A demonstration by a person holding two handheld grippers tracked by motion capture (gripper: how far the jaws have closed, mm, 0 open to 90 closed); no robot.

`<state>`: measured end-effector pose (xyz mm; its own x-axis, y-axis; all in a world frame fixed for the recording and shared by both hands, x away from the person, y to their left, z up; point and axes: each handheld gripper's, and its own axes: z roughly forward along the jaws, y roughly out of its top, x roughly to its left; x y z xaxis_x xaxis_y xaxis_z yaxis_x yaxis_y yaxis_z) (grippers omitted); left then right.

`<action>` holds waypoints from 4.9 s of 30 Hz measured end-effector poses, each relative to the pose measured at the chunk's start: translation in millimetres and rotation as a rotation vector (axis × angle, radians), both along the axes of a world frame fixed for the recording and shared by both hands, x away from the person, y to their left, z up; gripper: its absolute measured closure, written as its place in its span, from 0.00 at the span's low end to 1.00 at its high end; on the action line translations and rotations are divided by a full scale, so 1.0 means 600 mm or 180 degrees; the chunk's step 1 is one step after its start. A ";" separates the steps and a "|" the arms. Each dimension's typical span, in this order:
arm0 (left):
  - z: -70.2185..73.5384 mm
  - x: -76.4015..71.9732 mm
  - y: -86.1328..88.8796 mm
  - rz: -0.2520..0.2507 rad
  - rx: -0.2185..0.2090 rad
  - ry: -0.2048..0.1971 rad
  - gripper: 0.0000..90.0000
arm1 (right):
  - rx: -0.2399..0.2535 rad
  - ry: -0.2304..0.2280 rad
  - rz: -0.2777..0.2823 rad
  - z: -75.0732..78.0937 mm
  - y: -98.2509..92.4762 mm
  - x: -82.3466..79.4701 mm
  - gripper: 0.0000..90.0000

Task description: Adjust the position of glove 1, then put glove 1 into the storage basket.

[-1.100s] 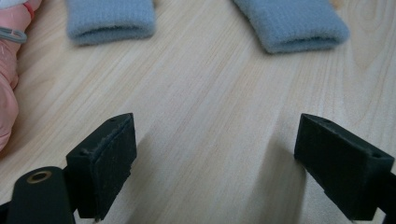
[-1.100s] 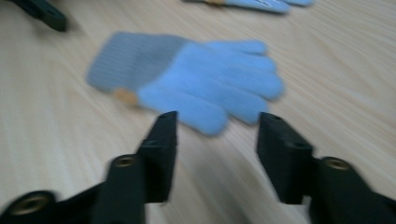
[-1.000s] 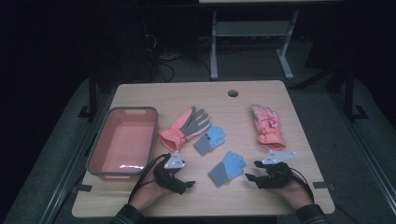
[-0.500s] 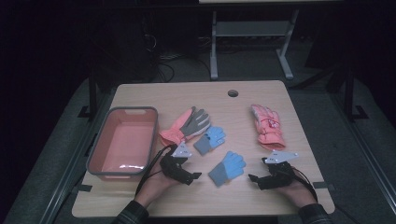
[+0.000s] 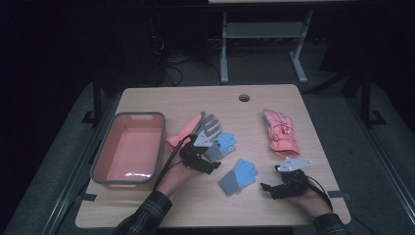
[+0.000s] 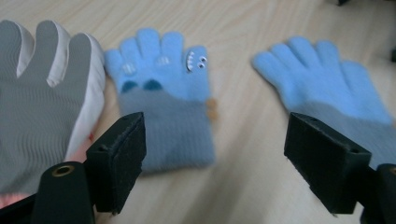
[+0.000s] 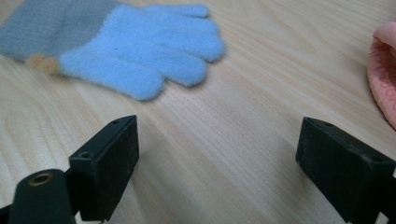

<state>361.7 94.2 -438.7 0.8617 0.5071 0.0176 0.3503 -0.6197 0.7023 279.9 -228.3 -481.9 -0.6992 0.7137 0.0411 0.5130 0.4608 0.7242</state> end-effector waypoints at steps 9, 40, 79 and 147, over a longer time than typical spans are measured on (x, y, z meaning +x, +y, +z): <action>-0.004 0.041 -0.016 0.0068 0.0042 -0.0006 0.39 | 0.0000 0.0000 0.0001 0.000 0.000 0.000 0.14; -0.022 0.070 -0.017 0.0222 -0.0195 0.0329 0.95 | -0.0001 0.0001 -0.0006 0.000 0.001 0.001 0.15; 0.001 -0.081 -0.101 -0.0179 -0.0168 0.0443 0.95 | 0.0000 0.0004 -0.0008 0.000 0.001 0.001 0.15; -0.036 -0.083 -0.129 -0.0205 0.0256 0.0263 0.61 | -0.0004 0.0006 -0.0028 0.000 0.002 0.002 0.15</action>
<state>312.0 17.1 -460.5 0.8926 0.4506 -0.0165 0.3628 -0.6960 0.6197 281.2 -227.2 -481.8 -0.6928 0.7200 0.0415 0.5184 0.4571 0.7227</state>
